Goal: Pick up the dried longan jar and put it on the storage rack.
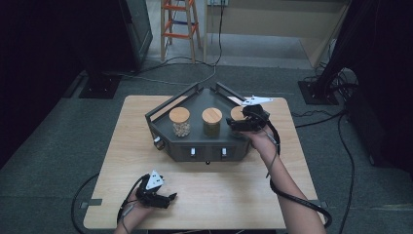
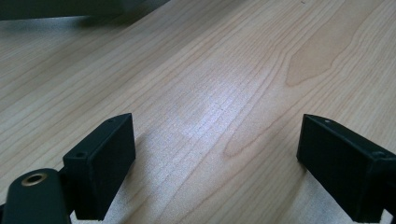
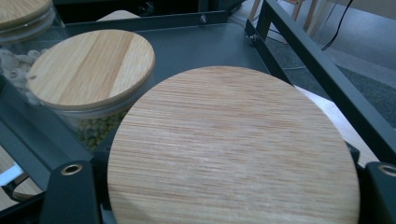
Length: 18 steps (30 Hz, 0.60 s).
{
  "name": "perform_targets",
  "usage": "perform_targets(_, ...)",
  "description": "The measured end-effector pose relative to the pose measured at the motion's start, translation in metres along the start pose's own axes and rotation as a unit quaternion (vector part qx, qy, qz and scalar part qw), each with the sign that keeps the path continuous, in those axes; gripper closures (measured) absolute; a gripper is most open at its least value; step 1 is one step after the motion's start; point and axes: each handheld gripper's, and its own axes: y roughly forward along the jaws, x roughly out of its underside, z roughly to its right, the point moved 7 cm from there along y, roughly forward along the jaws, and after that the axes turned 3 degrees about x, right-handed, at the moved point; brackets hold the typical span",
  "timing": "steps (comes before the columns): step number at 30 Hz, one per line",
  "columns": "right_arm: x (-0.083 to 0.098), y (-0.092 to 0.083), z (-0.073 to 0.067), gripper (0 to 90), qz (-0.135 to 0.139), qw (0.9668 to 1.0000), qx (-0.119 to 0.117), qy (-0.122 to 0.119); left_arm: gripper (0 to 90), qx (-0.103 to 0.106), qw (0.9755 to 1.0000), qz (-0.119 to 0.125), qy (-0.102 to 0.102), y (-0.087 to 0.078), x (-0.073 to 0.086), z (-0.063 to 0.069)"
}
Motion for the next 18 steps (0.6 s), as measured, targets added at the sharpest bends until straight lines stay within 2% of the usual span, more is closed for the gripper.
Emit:
perform_targets(5,0.001,0.006,0.002,25.4,-0.006,1.0,0.0,0.007,11.5,0.0,1.0,0.0,0.0,0.0,0.0,0.0)
perform_targets(14,-0.001,0.014,0.001,25.4,-0.02,0.9998,0.009,0.003,11.5,0.0,1.0,0.0,0.0,0.0,0.0,0.0)
perform_targets(18,-0.001,0.016,0.002,25.4,-0.022,0.9997,0.009,0.011,11.5,0.0,1.0,0.0,0.0,0.0,0.0,0.0)
